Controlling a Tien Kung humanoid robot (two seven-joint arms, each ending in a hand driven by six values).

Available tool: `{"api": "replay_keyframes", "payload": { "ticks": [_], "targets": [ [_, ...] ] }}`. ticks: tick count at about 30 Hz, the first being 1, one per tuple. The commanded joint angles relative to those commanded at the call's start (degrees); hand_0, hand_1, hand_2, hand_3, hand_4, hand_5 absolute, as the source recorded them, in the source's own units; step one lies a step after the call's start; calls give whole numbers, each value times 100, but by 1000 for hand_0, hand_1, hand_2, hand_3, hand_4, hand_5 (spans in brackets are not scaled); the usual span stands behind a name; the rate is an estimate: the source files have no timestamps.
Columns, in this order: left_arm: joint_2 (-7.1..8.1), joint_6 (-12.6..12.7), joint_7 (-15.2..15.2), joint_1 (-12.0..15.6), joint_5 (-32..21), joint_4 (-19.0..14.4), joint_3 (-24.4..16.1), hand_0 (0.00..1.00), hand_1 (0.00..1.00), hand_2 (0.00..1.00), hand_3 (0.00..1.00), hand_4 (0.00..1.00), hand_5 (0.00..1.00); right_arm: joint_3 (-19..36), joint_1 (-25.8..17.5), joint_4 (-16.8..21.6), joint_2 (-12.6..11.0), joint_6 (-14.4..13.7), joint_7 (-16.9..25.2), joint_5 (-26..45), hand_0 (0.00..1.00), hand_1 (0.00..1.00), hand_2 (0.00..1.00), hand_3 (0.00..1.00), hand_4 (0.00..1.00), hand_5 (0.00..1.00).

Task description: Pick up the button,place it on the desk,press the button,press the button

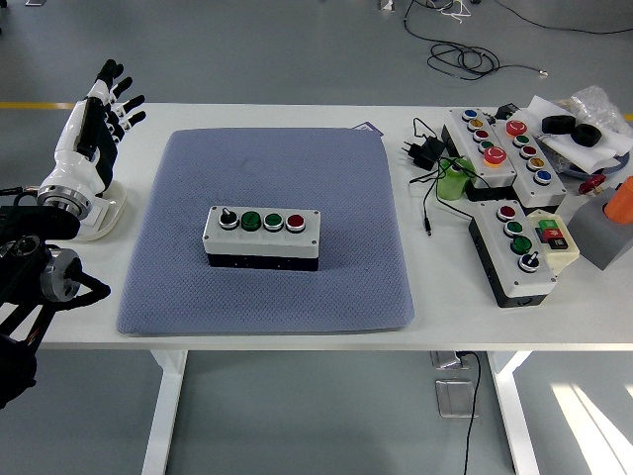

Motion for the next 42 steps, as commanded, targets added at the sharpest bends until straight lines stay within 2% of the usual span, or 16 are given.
{"api": "replay_keyframes", "payload": {
  "ticks": [2,4,42],
  "targets": [
    [10,-29,6,22,-423,13,-9,857,897,982,998,691,998,-5,0,0,1,1,-4,0,787,797,817,751,412,479],
    [21,-55,11,50,-502,17,-17,857,897,982,998,691,998,3,-2,0,1,1,-8,-15,787,797,817,751,412,479],
    [39,-164,-15,150,-251,43,106,853,892,965,998,671,998,111,-39,0,-2,-39,-54,-132,787,797,817,751,412,479]
  ]
}}
